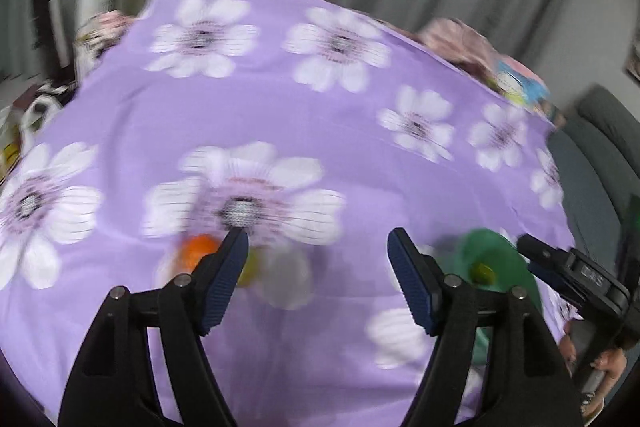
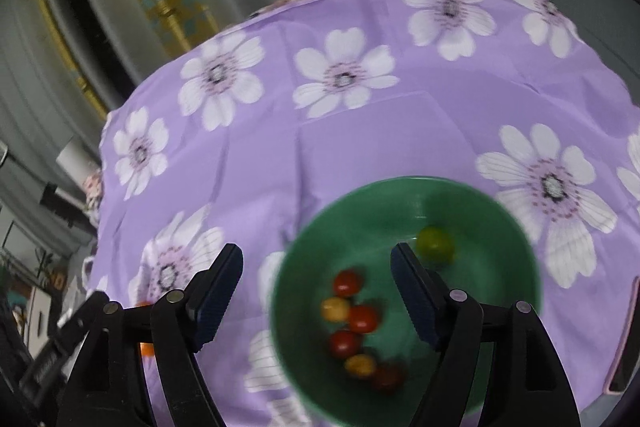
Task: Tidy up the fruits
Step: 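Move the right gripper back to the remaining fruit on the cloth, then grasp the yellow-green lime with the right gripper and lift it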
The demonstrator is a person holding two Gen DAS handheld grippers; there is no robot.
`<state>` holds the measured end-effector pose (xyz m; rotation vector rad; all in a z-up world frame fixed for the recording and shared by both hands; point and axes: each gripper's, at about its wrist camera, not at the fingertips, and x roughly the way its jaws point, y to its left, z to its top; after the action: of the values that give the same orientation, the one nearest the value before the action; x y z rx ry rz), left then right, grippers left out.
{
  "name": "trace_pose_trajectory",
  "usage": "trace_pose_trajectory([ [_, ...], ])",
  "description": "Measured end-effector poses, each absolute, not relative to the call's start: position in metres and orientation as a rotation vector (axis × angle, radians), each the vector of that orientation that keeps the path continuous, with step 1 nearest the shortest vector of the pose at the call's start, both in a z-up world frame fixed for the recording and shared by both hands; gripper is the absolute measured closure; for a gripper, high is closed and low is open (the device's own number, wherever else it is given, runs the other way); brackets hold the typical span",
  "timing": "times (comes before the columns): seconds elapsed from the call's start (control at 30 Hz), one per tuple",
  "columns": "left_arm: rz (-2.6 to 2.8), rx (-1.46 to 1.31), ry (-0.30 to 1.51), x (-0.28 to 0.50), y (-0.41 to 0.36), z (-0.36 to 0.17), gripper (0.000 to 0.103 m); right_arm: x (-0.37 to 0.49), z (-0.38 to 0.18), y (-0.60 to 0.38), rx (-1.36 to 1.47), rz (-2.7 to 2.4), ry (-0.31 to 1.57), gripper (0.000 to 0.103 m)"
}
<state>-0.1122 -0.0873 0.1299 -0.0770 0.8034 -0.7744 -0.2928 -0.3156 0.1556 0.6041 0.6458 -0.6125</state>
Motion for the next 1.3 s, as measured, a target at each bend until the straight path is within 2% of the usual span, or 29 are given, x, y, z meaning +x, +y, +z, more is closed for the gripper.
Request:
trace_pose_trajectory([
  [0.2,-0.614,-0.134,0.83,-0.078,-0.043,0.111,0.03,-0.246,0.143,-0.28,0.591,-0.425,0.69,0.027],
  [0.4,-0.638,-0.164,0.89,-0.061,-0.035,0.092,0.032,-0.197,0.117,-0.245,0.619,-0.263,0.764,0.027],
  [0.47,-0.627,-0.153,0.92,-0.056,-0.04,0.086,0.032,-0.182,0.106,-0.239,0.646,-0.228,0.801,0.041],
  [0.57,-0.636,-0.172,0.948,-0.049,-0.038,0.08,0.032,-0.159,0.088,-0.232,0.686,-0.2,0.872,0.048],
  [0.63,-0.626,-0.18,0.954,-0.047,-0.036,0.079,0.032,-0.145,0.076,-0.226,0.696,-0.186,0.916,0.058],
  [1.0,-0.64,-0.193,0.966,-0.042,-0.035,0.079,0.038,-0.098,0.045,-0.206,0.715,-0.187,1.035,0.062],
  [1.1,-0.644,-0.189,0.963,-0.043,-0.036,0.079,0.039,-0.094,0.042,-0.203,0.688,-0.192,1.052,0.065],
  [1.3,-0.665,-0.17,0.967,-0.047,-0.043,0.078,0.04,-0.113,0.05,-0.206,0.672,-0.188,1.054,0.066],
])
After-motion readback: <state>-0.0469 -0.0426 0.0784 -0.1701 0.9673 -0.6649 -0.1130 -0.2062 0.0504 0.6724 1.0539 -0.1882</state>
